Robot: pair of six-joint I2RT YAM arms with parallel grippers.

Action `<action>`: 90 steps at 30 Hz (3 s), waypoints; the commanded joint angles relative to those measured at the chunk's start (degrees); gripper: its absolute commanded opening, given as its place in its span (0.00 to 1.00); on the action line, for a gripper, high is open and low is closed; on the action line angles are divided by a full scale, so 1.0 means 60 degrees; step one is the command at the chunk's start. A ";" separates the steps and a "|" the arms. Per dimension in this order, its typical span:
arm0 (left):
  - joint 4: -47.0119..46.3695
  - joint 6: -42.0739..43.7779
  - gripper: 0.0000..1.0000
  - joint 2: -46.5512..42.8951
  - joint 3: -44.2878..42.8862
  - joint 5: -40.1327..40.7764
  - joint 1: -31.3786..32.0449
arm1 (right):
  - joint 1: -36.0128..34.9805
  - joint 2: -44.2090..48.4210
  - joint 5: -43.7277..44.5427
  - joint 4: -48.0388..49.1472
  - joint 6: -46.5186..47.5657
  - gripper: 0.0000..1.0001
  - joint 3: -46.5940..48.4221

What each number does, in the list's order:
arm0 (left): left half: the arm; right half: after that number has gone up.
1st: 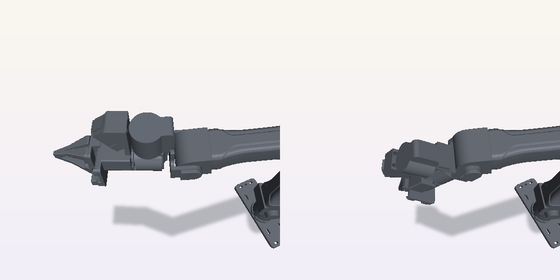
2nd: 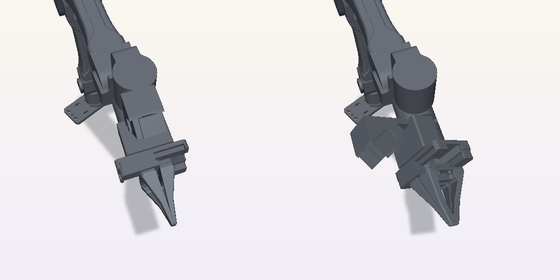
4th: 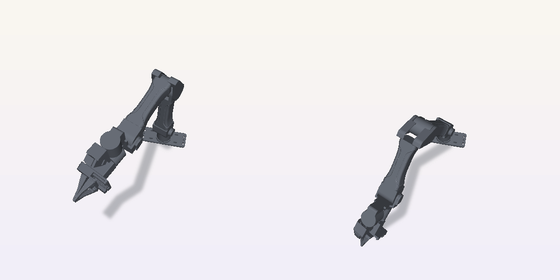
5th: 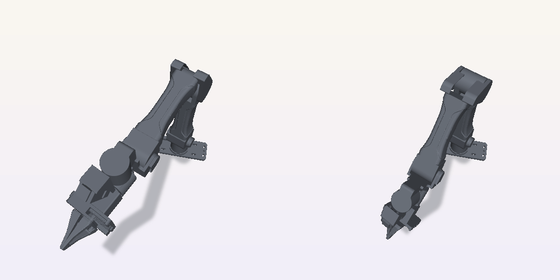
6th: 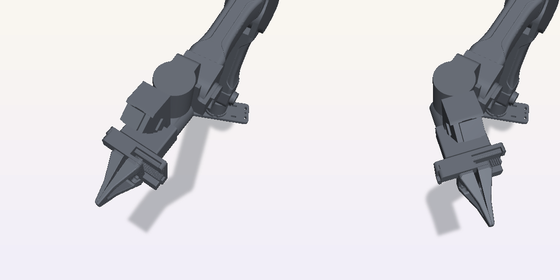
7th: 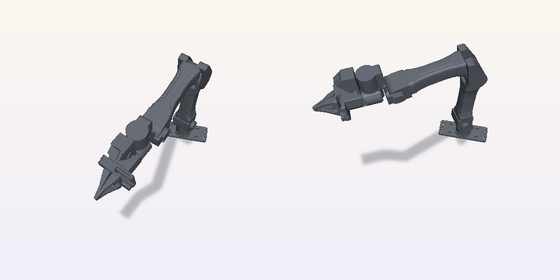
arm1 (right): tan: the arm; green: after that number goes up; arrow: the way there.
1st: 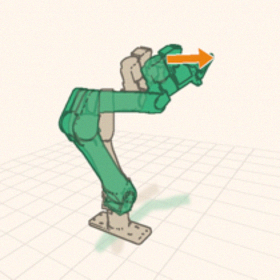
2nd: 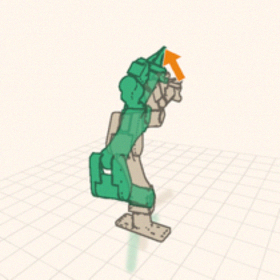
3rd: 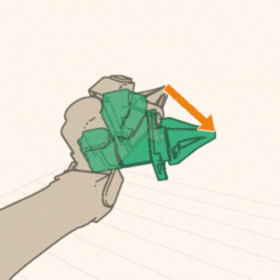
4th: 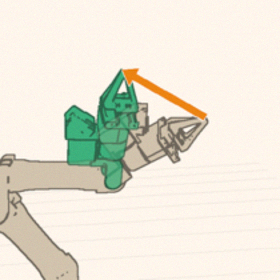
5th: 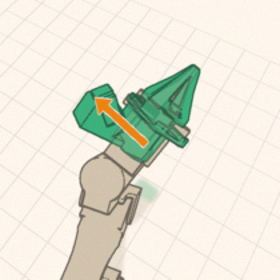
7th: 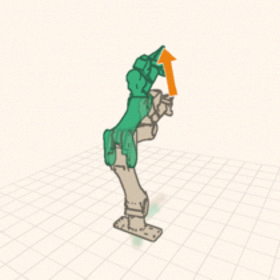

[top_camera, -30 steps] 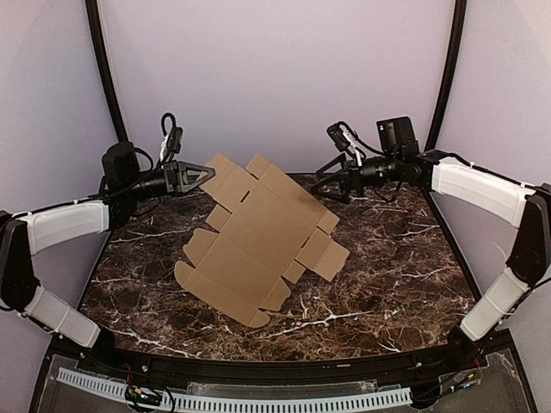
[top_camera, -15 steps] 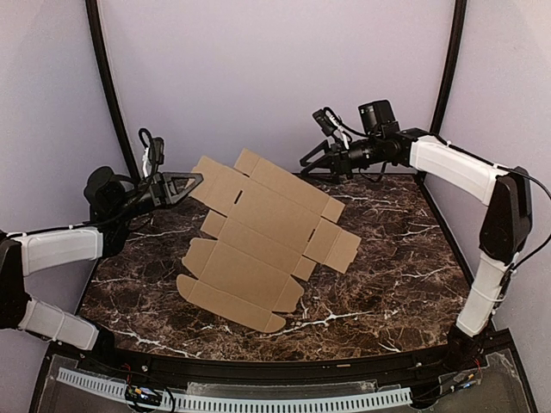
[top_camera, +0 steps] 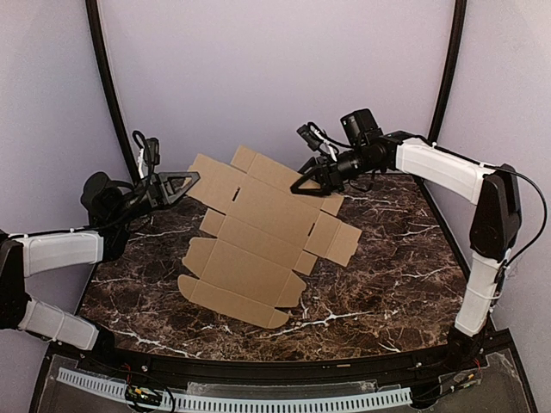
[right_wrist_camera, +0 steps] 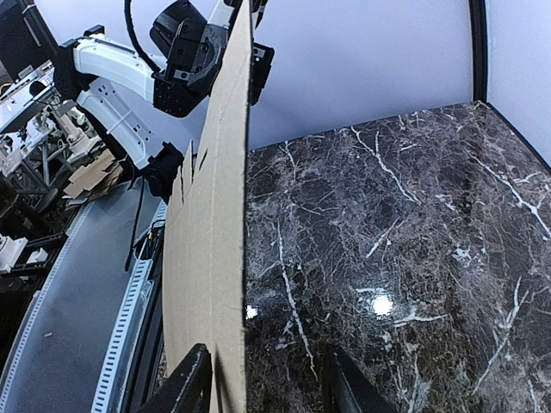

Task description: Fold the paper box

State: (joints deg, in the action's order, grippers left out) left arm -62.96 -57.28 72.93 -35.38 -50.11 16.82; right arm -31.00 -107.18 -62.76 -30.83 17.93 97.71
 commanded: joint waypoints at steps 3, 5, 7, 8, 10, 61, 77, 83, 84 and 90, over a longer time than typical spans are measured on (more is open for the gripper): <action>-0.0336 0.0028 0.01 -0.0132 0.0037 -0.0245 -0.0024 | -0.0077 0.0045 -0.0427 -0.0455 0.0459 0.38 0.0231; -0.0252 0.0095 0.01 -0.0149 0.0055 -0.0267 -0.0026 | -0.0080 0.0078 -0.0410 -0.0507 0.0490 0.36 0.0211; -0.0176 0.0172 0.01 -0.0156 0.0088 -0.0314 -0.0028 | -0.0070 0.0132 -0.0376 -0.0603 0.0569 0.34 0.0195; -0.0129 0.0216 0.01 -0.0164 0.0101 -0.0348 -0.0033 | -0.0076 0.0143 -0.0363 -0.0648 0.0594 0.33 0.0194; 0.0036 0.0347 0.01 -0.0192 0.0120 -0.0399 -0.0014 | -0.0081 0.0190 -0.0355 -0.0824 0.0696 0.31 0.0194; 1.2154 0.4947 0.72 -0.0775 -0.3127 0.3995 0.0321 | -0.2048 -0.1052 0.7055 -0.1494 -0.0709 0.00 0.0443; 0.9199 0.3099 0.66 0.2074 -0.3391 0.3337 0.0903 | -0.2823 0.0012 0.8319 0.0342 -0.0847 0.00 -0.1867; 0.8669 0.2583 0.56 0.3006 -0.3811 0.3161 0.0903 | -0.2991 0.0156 0.8289 0.0546 -0.0767 0.00 -0.2098; 0.8587 0.2503 0.55 0.3101 -0.3954 0.3127 0.0903 | -0.3021 0.0162 0.8312 0.0541 -0.0752 0.00 -0.2105; 0.8359 0.2255 0.33 0.3912 -0.4416 0.2564 0.0937 | -0.3135 0.0192 0.8417 0.0565 -0.0736 0.00 -0.2040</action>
State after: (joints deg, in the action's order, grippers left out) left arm -10.74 -42.39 94.89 -59.90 -31.51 22.04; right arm -49.06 -107.61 -13.17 -29.28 13.17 85.80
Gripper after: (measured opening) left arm 0.382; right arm 0.005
